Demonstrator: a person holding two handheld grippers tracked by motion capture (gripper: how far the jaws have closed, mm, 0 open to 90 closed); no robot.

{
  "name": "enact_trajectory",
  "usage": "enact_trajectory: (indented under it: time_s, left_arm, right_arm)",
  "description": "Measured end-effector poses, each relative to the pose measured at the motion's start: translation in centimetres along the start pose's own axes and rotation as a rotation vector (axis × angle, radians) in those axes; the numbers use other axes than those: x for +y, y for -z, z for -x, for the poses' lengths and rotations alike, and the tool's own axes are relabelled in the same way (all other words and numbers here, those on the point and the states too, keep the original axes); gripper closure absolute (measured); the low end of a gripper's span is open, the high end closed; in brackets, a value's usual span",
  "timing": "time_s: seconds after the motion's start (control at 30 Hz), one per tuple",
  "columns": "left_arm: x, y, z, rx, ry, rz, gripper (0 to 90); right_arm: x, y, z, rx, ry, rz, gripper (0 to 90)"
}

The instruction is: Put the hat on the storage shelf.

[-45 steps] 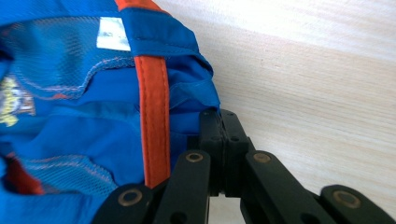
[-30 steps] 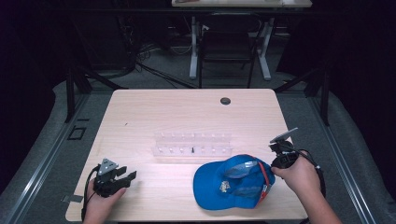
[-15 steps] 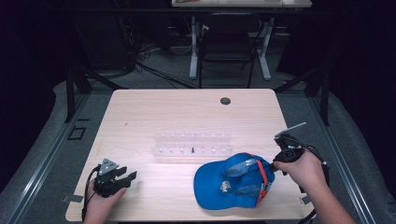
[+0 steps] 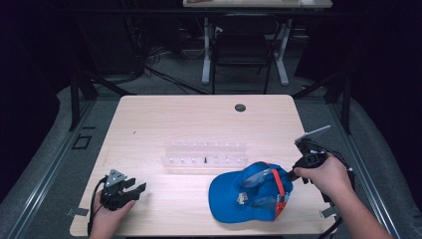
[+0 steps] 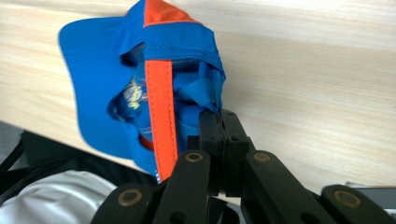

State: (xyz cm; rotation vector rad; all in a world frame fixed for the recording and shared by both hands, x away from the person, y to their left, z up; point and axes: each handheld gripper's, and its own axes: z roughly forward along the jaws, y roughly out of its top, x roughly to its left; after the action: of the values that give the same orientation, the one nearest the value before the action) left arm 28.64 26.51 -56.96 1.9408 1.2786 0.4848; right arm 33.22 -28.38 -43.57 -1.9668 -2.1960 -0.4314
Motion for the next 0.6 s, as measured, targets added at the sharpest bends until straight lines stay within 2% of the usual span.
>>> enact_trajectory:
  time_s: [0.03,0.07,0.1,0.17,0.2,0.23,0.37,0.43,0.6]
  left_arm:
    - [0.0,0.0,0.0,-0.001,0.001,0.003,50.6]
    - [0.0,0.0,0.0,0.001,0.0,0.001,50.6]
    - [0.0,0.0,0.0,0.001,0.0,0.001,50.6]
    - [0.0,0.0,0.0,0.001,0.0,-0.001,50.6]
    - [0.0,0.0,0.0,0.0,0.0,-0.001,50.6]
    - [0.0,0.0,0.0,-0.002,-0.001,0.0,50.6]
    - [0.0,0.0,0.1,-0.002,-0.003,0.0,50.6]
    - [0.0,-0.1,0.1,-0.001,-0.003,-0.001,50.6]
    - [0.0,0.0,0.1,-0.002,-0.003,-0.002,50.6]
  right_arm:
    - [0.1,0.1,0.0,0.002,0.01,-0.01,90.0]
    - [0.0,0.0,-0.2,0.011,-0.014,0.017,90.0]
    - [0.0,0.3,-0.3,0.032,-0.008,0.001,90.0]
    - [0.0,0.3,-0.3,0.039,-0.009,0.002,90.0]
    - [0.1,0.6,-0.2,0.058,0.004,-0.023,90.0]
    - [0.1,0.6,-0.4,0.068,-0.016,-0.007,90.0]
    - [0.3,1.2,-0.4,0.102,-0.008,-0.03,90.0]
    - [0.3,1.5,-0.6,0.141,-0.028,-0.015,90.0]
    - [0.4,2.3,-0.9,0.182,-0.032,-0.007,90.0]
